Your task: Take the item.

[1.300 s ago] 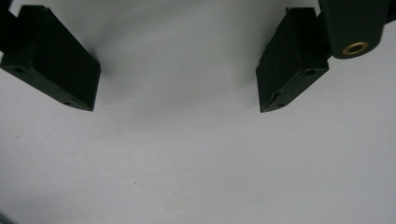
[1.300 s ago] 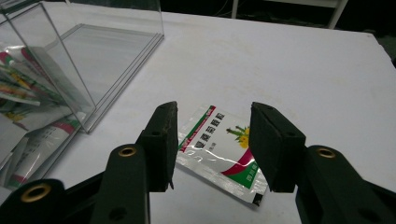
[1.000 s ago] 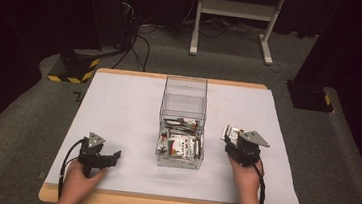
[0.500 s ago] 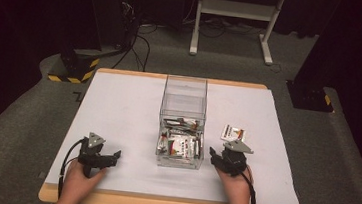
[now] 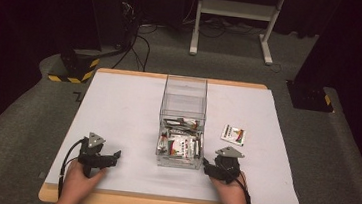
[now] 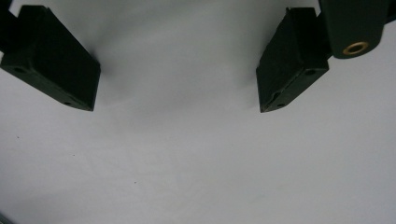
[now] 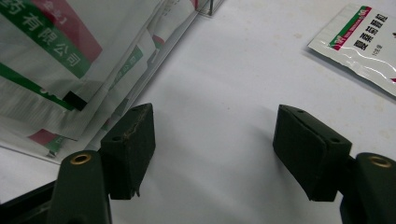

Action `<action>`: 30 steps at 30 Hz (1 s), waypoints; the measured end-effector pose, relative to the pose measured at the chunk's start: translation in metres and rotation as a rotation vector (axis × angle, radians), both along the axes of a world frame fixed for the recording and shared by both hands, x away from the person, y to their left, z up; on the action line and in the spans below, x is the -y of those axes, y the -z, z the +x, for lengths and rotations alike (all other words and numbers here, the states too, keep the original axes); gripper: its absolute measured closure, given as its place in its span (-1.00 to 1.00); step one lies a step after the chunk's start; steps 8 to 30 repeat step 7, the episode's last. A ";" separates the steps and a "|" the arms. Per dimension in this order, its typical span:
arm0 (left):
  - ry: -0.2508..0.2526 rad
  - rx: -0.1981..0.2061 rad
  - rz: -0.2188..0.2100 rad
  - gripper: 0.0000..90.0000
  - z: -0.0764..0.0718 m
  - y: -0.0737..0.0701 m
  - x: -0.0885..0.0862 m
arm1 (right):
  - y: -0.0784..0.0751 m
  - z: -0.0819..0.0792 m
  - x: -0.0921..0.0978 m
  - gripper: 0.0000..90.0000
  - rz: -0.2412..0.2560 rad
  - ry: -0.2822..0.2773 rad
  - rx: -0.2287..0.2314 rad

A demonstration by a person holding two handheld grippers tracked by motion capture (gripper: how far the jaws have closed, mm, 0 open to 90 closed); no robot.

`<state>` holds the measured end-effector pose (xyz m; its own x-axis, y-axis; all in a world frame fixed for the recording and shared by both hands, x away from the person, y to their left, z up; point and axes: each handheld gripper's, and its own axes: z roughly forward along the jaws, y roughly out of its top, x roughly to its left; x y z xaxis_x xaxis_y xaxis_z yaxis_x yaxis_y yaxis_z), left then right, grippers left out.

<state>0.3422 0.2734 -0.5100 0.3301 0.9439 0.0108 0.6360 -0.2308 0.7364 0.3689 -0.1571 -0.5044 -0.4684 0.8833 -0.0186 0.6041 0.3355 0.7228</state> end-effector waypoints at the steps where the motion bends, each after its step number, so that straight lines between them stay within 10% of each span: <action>1: 0.000 0.000 -0.001 -0.69 0.000 0.000 0.000 | 0.000 0.000 0.000 -0.34 0.000 -0.001 0.001; 30: -0.001 0.001 -0.002 -0.69 0.000 0.000 0.000 | 0.000 0.000 0.000 -0.34 0.003 0.000 0.000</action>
